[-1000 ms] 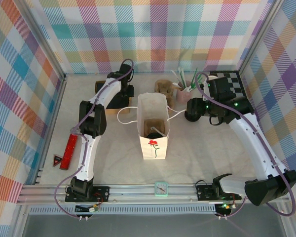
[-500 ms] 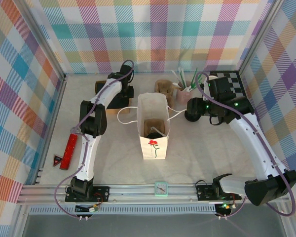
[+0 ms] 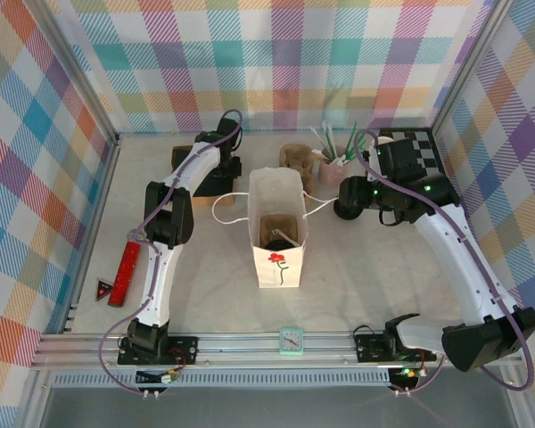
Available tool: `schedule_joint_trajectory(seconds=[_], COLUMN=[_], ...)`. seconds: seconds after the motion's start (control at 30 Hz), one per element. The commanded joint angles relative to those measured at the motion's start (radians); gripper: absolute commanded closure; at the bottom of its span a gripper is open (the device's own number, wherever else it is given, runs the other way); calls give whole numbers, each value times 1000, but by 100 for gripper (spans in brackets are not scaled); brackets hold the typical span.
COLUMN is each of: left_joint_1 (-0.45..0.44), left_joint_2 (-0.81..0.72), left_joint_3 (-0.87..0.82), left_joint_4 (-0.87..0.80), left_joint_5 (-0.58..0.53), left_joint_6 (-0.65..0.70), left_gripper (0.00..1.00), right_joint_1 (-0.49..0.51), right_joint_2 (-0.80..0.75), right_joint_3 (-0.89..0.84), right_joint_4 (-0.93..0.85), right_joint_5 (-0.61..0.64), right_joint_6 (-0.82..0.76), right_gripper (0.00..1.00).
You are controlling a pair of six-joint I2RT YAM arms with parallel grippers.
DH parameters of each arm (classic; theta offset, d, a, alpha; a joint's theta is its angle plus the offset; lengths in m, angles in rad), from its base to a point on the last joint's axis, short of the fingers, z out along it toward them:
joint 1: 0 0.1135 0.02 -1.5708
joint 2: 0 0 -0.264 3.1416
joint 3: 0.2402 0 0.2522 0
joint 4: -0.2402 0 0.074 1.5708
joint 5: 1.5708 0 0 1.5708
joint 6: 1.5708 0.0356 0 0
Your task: Pack the takeout coffee
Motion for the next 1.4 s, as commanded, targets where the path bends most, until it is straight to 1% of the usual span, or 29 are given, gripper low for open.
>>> schedule_joint_trajectory(seconds=[0.0, 0.17, 0.27, 0.5, 0.73, 1.03, 1.27, 1.37], left_joint_1=[-10, -10, -13, -15, -13, -6, -6, -6], left_joint_2=[15, 5, -5, -30, -79, -126, -159, -171], left_joint_3=[25, 28, 29, 31, 33, 31, 23, 13], left_joint_4=[-23, -23, -23, -22, -33, -64, -81, -84], left_joint_5=[-4, 2, 10, 1, -32, -18, 29, 71], left_joint_6=[11, 14, 16, 24, 48, 66, 68, 63], left_gripper=[80, 85, 92, 95, 96, 96, 96, 96], right_joint_1=[-6, -5, -7, -7, -7, -8, -8, -8], right_joint_2=[-8, -9, -11, -8, -12, -20, -37, -44], right_joint_3=[-14, -14, -14, -5, 0, 7, -9, -14], right_joint_4=[15, 15, 16, 14, 12, 6, 9, 7], right_joint_5=[-15, -14, -9, -14, -15, -21, -27, -27], right_joint_6=[-2, -3, -3, -1, 2, 4, 15, 16], right_gripper=[41, 43, 46, 46, 47, 48, 48, 48])
